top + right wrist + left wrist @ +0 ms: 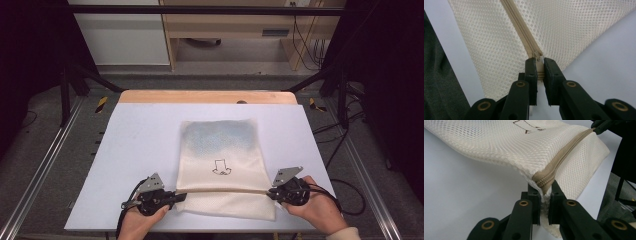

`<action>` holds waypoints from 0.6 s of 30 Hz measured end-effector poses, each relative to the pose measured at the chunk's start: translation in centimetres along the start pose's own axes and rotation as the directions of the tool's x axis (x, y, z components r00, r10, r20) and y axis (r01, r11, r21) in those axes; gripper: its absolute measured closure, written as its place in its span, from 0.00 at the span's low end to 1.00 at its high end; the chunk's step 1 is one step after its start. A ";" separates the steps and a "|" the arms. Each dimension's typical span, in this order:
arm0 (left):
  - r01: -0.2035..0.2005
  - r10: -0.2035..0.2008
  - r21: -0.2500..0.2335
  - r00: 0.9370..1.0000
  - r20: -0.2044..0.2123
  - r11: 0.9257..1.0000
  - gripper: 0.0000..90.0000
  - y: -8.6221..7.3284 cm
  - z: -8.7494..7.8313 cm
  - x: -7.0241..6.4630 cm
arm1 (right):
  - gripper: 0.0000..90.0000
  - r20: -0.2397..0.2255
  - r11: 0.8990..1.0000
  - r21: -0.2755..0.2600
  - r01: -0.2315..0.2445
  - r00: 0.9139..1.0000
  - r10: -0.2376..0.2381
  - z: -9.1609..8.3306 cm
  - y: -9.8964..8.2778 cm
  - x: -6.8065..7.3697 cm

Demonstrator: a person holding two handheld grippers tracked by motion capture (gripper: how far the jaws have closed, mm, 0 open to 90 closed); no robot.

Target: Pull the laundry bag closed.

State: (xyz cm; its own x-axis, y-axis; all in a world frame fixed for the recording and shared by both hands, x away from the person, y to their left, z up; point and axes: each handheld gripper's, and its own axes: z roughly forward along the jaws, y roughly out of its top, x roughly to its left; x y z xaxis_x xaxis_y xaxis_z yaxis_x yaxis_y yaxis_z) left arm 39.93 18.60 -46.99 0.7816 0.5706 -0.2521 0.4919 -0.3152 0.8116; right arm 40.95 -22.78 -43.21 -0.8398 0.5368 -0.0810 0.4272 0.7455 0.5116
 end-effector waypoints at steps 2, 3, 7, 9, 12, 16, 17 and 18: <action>-0.001 0.001 0.000 1.000 -0.002 1.000 0.92 0.0 0.0 0.0 | 0.91 0.001 1.000 0.001 0.000 1.000 0.000 0.0 0.0 0.0; -0.001 0.001 -0.001 1.000 -0.001 1.000 0.92 0.0 0.0 0.0 | 0.91 0.002 1.000 0.000 0.000 1.000 0.000 0.0 -0.1 0.0; -0.005 0.005 0.005 1.000 0.000 1.000 0.92 0.0 0.0 -0.1 | 0.91 0.009 1.000 0.001 0.001 1.000 -0.001 -0.1 0.0 0.0; -0.007 0.007 0.008 1.000 -0.001 1.000 0.92 -0.1 0.1 -0.1 | 0.91 0.008 1.000 -0.004 0.002 1.000 -0.002 -0.1 -0.1 -0.1; -0.008 0.008 0.010 1.000 0.000 1.000 0.92 -0.1 0.2 -0.2 | 0.91 0.011 1.000 -0.002 -0.004 1.000 0.004 -0.1 -0.2 0.0; -0.011 0.011 0.016 1.000 -0.003 1.000 0.92 -0.2 0.2 -0.2 | 0.91 0.010 1.000 0.001 0.002 1.000 -0.002 0.0 -0.2 0.0; -0.012 0.012 0.018 1.000 -0.003 1.000 0.92 -0.2 0.3 -0.2 | 0.91 0.010 1.000 0.000 0.006 1.000 -0.006 0.0 -0.3 0.0; -0.014 0.014 0.018 1.000 -0.005 1.000 0.92 -0.2 0.3 -0.2 | 0.91 0.012 1.000 0.003 0.000 1.000 0.000 0.0 -0.3 0.0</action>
State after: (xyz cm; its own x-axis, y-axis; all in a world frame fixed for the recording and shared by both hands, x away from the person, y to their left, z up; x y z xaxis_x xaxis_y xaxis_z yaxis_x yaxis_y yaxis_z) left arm 39.77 18.33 -47.20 0.7865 0.5700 -0.2380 0.4877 -0.3366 0.8055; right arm 40.78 -22.98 -43.35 -0.8356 0.5417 -0.0913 0.4283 0.7465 0.5092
